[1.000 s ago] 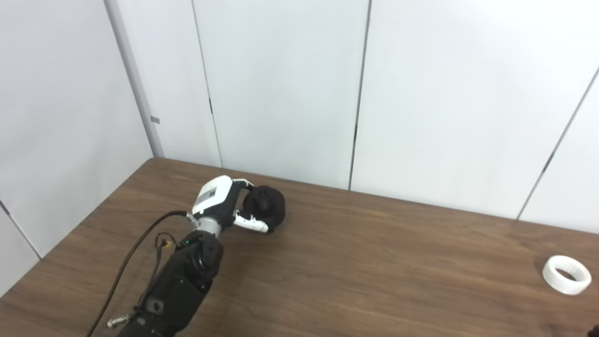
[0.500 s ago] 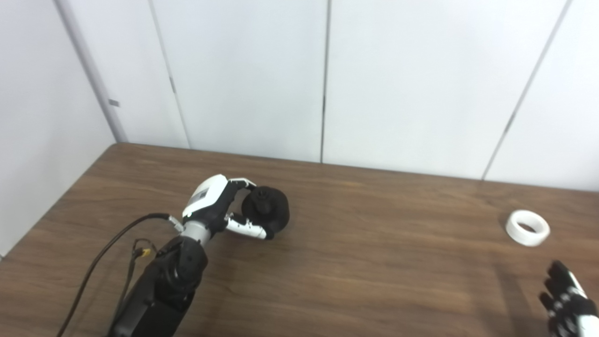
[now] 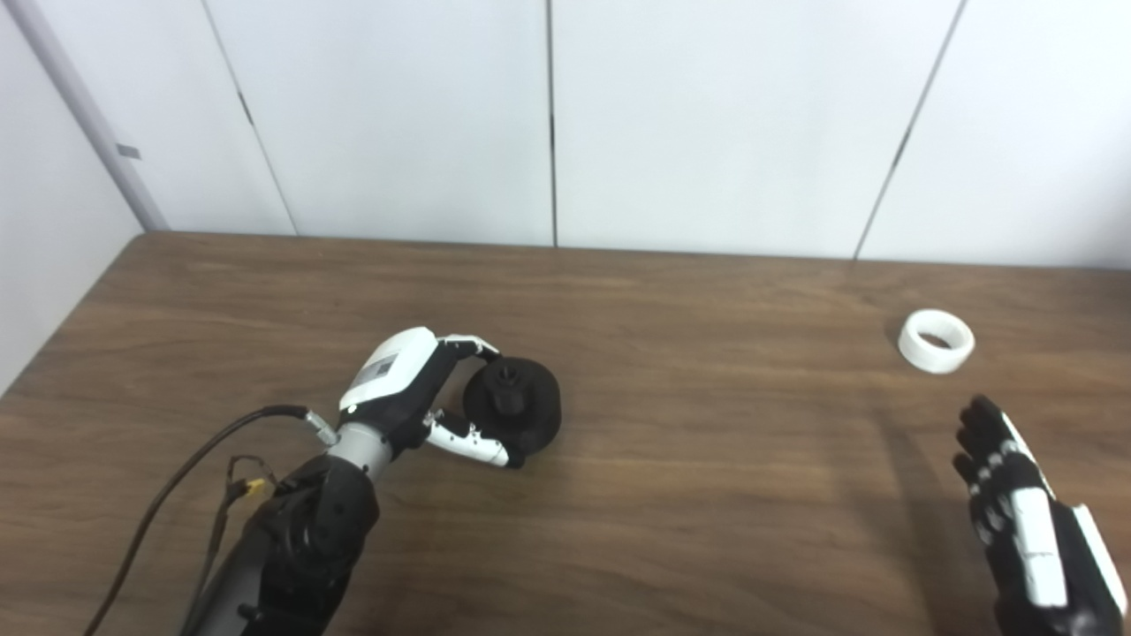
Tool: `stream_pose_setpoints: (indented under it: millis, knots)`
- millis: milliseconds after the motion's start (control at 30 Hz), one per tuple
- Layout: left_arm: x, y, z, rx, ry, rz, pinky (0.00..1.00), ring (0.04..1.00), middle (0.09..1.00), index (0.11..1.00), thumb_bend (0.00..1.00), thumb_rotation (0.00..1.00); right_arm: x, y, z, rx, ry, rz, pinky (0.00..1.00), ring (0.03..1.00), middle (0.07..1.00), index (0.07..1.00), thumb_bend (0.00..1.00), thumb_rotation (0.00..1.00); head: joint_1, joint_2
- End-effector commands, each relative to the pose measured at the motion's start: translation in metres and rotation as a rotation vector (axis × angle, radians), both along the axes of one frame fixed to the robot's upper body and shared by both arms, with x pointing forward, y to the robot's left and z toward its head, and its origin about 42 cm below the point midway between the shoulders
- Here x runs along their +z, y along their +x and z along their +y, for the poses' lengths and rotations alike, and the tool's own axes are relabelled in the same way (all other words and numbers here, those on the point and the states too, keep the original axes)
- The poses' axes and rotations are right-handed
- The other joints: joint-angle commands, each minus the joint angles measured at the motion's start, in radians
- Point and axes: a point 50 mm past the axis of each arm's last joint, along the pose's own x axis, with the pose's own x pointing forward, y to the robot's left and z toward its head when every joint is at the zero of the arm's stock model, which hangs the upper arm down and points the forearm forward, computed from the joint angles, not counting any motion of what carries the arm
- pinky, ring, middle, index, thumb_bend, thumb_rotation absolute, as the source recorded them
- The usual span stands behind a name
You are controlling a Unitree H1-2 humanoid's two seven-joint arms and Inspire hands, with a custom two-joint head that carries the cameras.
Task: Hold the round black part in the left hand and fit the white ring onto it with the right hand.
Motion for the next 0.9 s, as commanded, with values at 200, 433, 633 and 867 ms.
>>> stream_pose_setpoints:
  millis: [200, 433, 633, 867]
  knots:
    - [0.018, -0.014, -0.017, -0.116, -0.002, -0.105, 0.84, 0.886, 0.833, 0.489, 0.51, 0.07, 0.013, 0.009, 0.006, -0.004, -0.007, -0.059, 1.00, 0.968, 0.948, 0.932, 0.60, 0.91, -0.039, 0.033]
    - [0.016, -0.032, -0.034, -0.199, 0.010, -0.105, 0.95, 0.891, 0.822, 0.489, 0.51, 0.07, 0.015, 0.010, 0.009, 0.001, 0.005, -0.063, 0.97, 0.952, 0.944, 0.929, 0.60, 0.90, -0.051, 0.047]
    - [0.014, -0.045, -0.051, -0.258, -0.008, -0.110, 0.97, 0.897, 0.816, 0.487, 0.52, 0.07, 0.016, 0.011, 0.011, -0.004, 0.004, -0.062, 0.97, 0.952, 0.939, 0.926, 0.61, 0.89, -0.053, 0.054]
    - [0.004, -0.066, -0.070, -0.300, -0.031, -0.092, 0.95, 0.877, 0.806, 0.485, 0.52, 0.07, 0.017, 0.012, 0.013, 0.001, 0.008, -0.069, 0.96, 0.951, 0.939, 0.932, 0.61, 0.89, -0.059, 0.060]
